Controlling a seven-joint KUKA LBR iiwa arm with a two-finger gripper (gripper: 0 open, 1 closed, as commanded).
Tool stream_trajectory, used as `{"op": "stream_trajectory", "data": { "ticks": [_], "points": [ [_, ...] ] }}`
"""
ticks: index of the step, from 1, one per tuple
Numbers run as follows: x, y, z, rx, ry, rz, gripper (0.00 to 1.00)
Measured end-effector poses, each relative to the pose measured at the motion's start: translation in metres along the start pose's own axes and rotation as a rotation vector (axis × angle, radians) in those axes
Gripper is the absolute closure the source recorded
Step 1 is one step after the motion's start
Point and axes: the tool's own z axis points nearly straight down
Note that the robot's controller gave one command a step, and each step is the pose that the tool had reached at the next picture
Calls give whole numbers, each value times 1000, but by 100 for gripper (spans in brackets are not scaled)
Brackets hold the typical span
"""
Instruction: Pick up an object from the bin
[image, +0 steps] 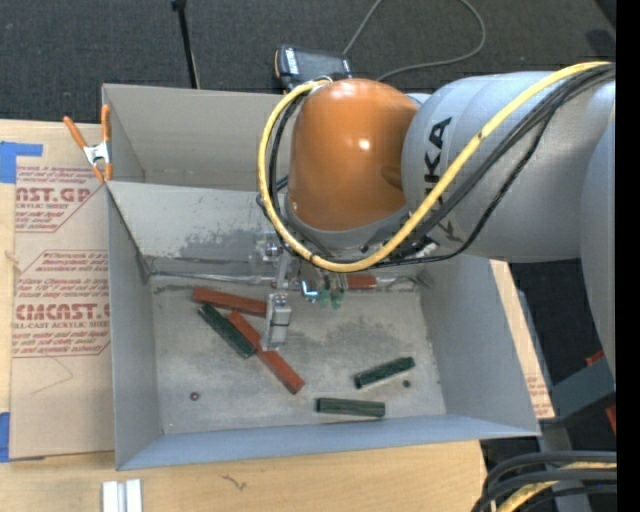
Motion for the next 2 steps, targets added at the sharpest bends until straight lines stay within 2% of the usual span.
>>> {"op": "stream_trajectory", "data": {
  "ticks": [1, 2],
  "points": [
    [9, 5, 154, 1, -2, -335, 0],
    [-17, -72, 166, 2, -11, -285, 0]
  ]
}}
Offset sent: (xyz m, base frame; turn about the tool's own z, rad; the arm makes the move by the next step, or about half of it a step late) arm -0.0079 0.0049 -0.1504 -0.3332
